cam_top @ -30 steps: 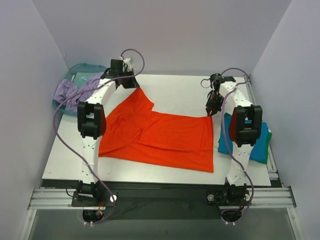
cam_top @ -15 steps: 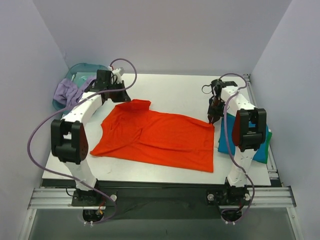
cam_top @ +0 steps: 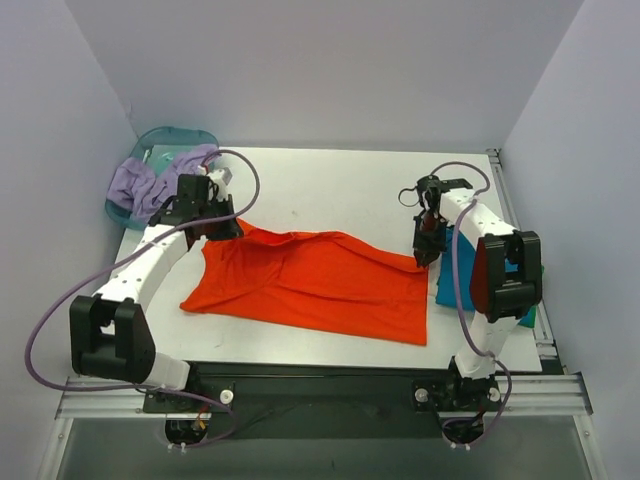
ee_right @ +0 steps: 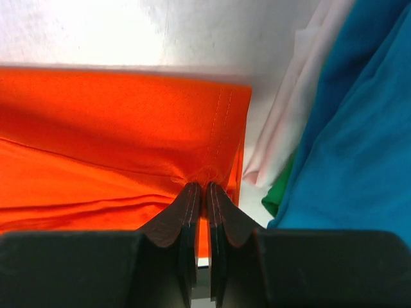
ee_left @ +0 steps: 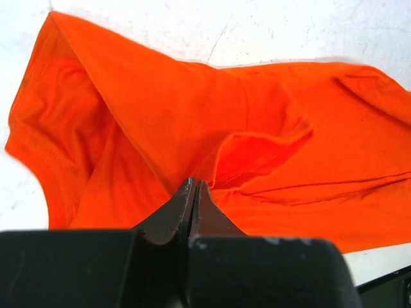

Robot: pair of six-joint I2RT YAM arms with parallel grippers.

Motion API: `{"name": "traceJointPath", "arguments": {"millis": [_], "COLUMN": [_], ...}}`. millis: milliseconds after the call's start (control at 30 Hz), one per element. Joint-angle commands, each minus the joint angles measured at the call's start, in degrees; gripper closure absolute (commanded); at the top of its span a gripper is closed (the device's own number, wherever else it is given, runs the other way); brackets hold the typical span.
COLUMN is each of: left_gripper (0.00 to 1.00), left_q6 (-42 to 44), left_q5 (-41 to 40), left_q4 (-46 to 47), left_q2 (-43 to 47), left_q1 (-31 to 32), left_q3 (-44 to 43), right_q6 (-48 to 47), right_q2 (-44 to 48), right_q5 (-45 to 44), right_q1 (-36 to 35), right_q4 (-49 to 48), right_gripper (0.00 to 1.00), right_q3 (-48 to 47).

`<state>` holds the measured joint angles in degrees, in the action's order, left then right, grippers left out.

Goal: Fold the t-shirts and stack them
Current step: Fold the other side of the tshirt into a rectangle

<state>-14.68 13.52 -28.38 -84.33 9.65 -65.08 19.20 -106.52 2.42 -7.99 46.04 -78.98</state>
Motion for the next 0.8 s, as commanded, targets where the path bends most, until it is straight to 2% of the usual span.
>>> {"name": "traceJointPath", "arguments": {"millis": [0, 300, 767], "left_gripper": [1.0, 1.0, 1.0], "left_q6": [-3.0, -6.1, -12.9], "left_q5": [-3.7, -5.9, -7.5], "left_q4": [-0.5, -5.3, -10.6], "left_q2": [6.3, 16.6, 26.5], "left_q1": [-0.2, -0.2, -0.1], "left_q3": [2.8, 8.6, 14.4], "right_q6": [-0.6, -0.3, 0.0], "right_q2": [4.9, 8.2, 13.2], "right_q5": [-0.7, -0.6, -0.9], "right_q1": [-0.7, -1.0, -1.2], "right_q4": [2.0, 2.1, 2.2], "right_gripper": [1.0, 1.0, 1.0], "right_q3": [2.0, 6.0, 11.8]}}
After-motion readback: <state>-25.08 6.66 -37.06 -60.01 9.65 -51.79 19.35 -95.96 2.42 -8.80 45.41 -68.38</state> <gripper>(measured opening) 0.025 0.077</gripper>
